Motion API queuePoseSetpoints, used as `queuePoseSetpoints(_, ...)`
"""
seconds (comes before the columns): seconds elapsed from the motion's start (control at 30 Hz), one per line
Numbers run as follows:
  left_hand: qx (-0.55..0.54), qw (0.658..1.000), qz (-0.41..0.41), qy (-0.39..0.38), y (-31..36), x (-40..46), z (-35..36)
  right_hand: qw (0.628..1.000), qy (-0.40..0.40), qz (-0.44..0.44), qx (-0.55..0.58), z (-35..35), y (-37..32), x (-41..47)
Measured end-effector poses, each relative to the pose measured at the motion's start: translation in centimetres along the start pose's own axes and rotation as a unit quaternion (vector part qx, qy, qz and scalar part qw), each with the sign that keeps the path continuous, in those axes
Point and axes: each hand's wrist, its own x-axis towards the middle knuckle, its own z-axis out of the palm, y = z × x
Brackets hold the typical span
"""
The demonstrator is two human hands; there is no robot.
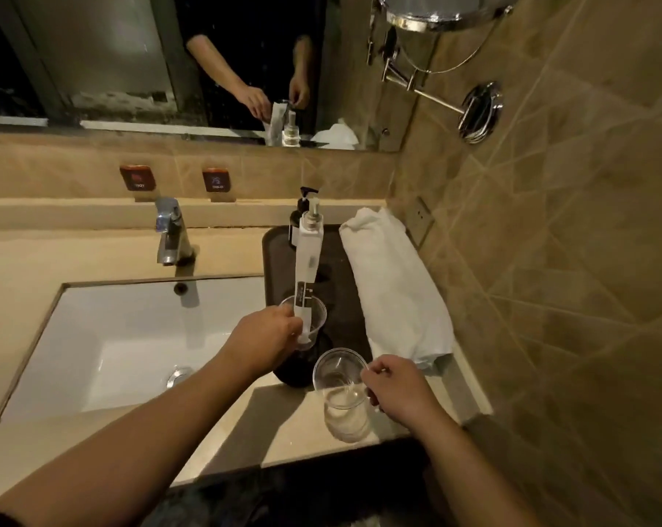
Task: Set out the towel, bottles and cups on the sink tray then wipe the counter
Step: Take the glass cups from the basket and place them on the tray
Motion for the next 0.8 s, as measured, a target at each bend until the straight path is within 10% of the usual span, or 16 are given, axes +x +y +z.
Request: queuePoseSetpoints(0.8, -0.071, 0.993, 0.089, -0.023, -7.8, 9.4, 5.2, 0.996, -0.007, 0.083, -0.03, 5.3, -4.1, 10.2)
